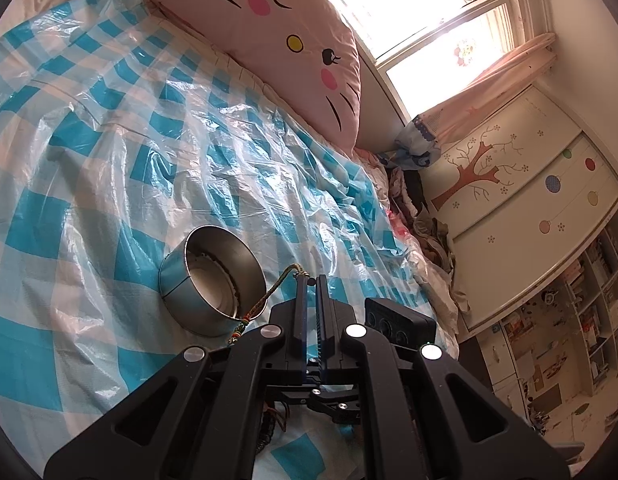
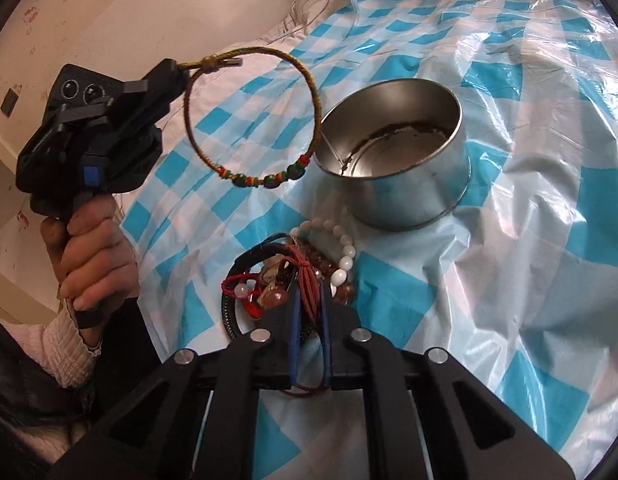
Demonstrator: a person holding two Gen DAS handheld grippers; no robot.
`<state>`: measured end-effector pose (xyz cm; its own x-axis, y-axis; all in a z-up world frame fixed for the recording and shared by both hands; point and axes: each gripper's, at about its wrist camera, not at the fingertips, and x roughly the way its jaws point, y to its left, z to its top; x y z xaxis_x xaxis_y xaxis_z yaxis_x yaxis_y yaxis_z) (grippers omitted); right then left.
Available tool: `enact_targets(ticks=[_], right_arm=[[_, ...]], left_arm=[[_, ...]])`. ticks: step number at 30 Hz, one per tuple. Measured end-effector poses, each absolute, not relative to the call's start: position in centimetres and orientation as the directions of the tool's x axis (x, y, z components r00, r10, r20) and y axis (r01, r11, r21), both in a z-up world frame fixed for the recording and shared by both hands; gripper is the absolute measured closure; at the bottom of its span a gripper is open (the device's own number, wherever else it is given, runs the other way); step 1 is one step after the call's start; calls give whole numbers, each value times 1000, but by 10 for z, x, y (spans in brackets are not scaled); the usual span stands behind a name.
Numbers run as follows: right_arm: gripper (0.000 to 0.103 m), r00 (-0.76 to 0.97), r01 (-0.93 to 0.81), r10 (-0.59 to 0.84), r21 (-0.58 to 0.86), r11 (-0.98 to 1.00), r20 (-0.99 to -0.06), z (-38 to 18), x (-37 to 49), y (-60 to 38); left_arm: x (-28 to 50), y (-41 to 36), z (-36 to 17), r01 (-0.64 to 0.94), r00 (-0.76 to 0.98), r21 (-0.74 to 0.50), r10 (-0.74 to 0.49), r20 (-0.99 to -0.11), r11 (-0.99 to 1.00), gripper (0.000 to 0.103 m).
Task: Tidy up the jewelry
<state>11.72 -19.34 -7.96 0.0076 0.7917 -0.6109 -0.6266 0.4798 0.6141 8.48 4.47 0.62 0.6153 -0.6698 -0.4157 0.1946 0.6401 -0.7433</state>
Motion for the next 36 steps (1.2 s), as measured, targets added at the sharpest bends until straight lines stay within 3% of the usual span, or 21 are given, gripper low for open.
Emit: enact_targets(ticks=[7, 8, 12, 13, 18, 21, 23, 25, 27, 32, 36], right_arm=[[93, 78, -560, 905, 733, 386, -418, -56, 82, -223], [93, 110, -563, 890, 710, 423, -442, -52, 80, -222], [91, 217, -559, 678, 480, 676, -702, -66, 83, -198], [89, 196, -543, 652, 473, 694, -732, -76, 87, -195], [76, 182, -520, 680, 518, 679, -710, -84, 89, -208], [76, 190, -519, 688, 523, 676, -701, -81, 84, -217], [79, 198, -523, 688, 518, 677, -699, -80, 81, -219], [91, 202, -527, 695, 521, 671, -690, -76, 77, -221], [95, 218, -528, 697, 518, 673, -683, -72, 72, -223], [98, 190, -451, 840, 715, 534, -508, -73, 70, -241], [98, 201, -404, 935, 845, 351, -292, -63, 74, -257]], left_arm=[[88, 41, 5, 184, 614, -750, -670, -418, 636, 99], [88, 40, 4, 181, 613, -751, -670, -419, 635, 99], [87, 38, 2, 174, 610, -752, -669, -425, 636, 99], [87, 38, 2, 173, 610, -752, -669, -425, 636, 99], [88, 38, 0, 172, 609, -753, -669, -425, 635, 99], [87, 37, 0, 179, 608, -749, -670, -425, 638, 99], [86, 35, 1, 184, 607, -746, -671, -426, 640, 99], [86, 35, 0, 185, 607, -746, -672, -425, 640, 99], [86, 35, 0, 182, 608, -748, -671, -424, 638, 99], [87, 34, 0, 176, 608, -757, -674, -420, 629, 99], [92, 35, -1, 168, 606, -768, -680, -414, 618, 99]])
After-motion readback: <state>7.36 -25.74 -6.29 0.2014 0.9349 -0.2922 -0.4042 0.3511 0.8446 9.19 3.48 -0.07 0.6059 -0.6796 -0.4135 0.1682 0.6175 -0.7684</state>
